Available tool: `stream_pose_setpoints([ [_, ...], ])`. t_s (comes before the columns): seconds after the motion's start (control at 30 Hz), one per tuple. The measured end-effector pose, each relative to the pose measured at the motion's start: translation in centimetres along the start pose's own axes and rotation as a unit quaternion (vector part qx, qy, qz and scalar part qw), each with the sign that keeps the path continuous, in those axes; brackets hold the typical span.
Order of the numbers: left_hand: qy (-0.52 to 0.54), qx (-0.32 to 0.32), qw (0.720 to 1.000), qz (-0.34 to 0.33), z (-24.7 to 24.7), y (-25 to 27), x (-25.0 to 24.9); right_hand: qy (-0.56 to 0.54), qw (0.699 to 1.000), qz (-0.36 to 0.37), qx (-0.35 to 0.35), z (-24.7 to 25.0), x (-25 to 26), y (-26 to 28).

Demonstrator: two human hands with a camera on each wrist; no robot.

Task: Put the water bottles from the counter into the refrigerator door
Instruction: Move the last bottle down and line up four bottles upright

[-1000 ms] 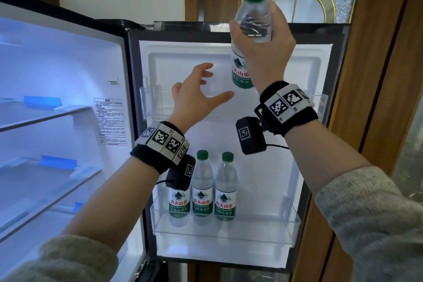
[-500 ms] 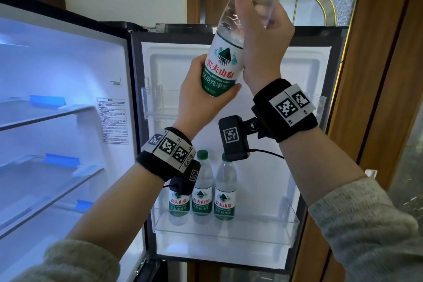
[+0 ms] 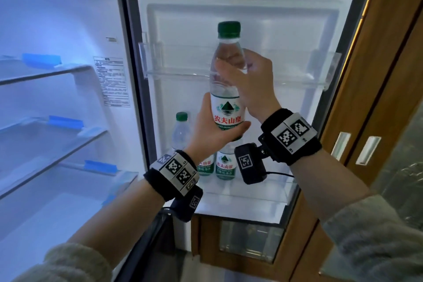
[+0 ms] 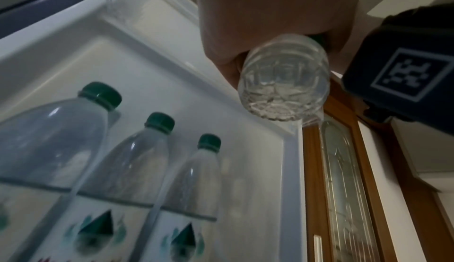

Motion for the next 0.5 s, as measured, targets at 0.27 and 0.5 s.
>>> stream_pose_setpoints([
  [0.27,-0.02,0.08,0.993,0.079,-4.6,0.8,6.9,0.065,0.989,-0.116,0.066,2.2,-5.9,4.4],
  [0.5,-0.079,0.136,0.979,0.13,-8.8,-0.6,10.7,0.136,0.974,-0.156,0.093,5.1,-9.3,8.0],
])
Point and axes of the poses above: each hand's wrist, its own y-axis away from the middle knuckle, its own z-axis out of the back of the hand, x = y × z, the point moved 9 cm from there along -y, towards the middle knuckle, and after that the axes turned 11 degrees about x, right-handed, at the moved point
